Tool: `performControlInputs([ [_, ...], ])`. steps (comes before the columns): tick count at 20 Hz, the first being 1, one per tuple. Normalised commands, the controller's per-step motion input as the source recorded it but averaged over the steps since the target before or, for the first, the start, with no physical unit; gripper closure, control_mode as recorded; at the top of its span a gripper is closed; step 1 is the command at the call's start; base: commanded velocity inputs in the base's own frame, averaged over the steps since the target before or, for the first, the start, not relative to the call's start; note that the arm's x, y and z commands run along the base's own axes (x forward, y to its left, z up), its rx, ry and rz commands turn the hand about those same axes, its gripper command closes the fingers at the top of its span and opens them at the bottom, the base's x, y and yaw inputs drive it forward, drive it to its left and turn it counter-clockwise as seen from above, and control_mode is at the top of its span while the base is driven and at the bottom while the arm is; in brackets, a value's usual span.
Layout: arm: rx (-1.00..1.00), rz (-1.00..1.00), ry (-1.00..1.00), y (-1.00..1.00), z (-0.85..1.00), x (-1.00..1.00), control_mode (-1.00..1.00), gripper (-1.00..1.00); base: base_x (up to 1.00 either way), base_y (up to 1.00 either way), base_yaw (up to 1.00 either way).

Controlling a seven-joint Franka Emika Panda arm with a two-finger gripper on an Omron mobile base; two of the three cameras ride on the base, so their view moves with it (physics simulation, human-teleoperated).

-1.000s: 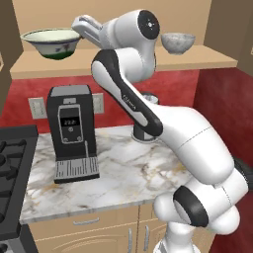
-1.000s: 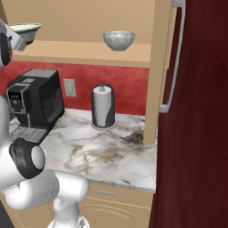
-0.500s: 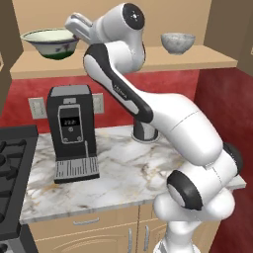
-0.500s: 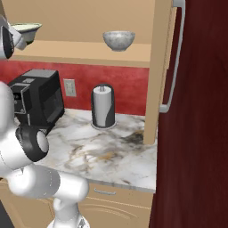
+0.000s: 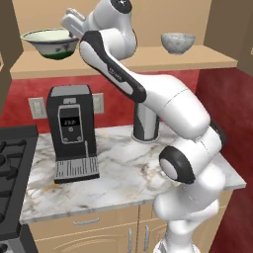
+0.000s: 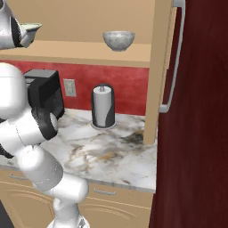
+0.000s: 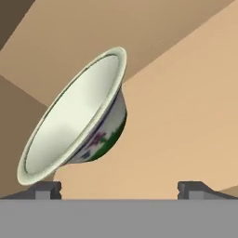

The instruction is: Take the smaller bowl and place it next to the appetizer plate on the dining counter , and place the larger bowl next to the plate with cooked food.

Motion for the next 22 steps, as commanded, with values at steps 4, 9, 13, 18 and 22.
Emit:
performControlInputs([
  [4,-0.01,-0.02,0.12,0.23,0.0,0.49,-1.0,-1.0,0.0,0.0,0.0],
  [9,-0.02,-0.02,0.11,0.25,0.0,0.48,-1.0,-1.0,0.0,0.0,0.0],
  [13,-0.03,-0.01,0.08,0.25,0.0,0.46,-1.0,-1.0,0.0,0.0,0.0],
  [18,-0.06,-0.01,0.02,0.31,0.0,0.39,-1.0,-1.0,0.0,0.0,0.0],
  [22,-0.06,-0.01,0.02,0.32,0.0,0.32,-1.0,1.0,0.0,0.0,0.0],
])
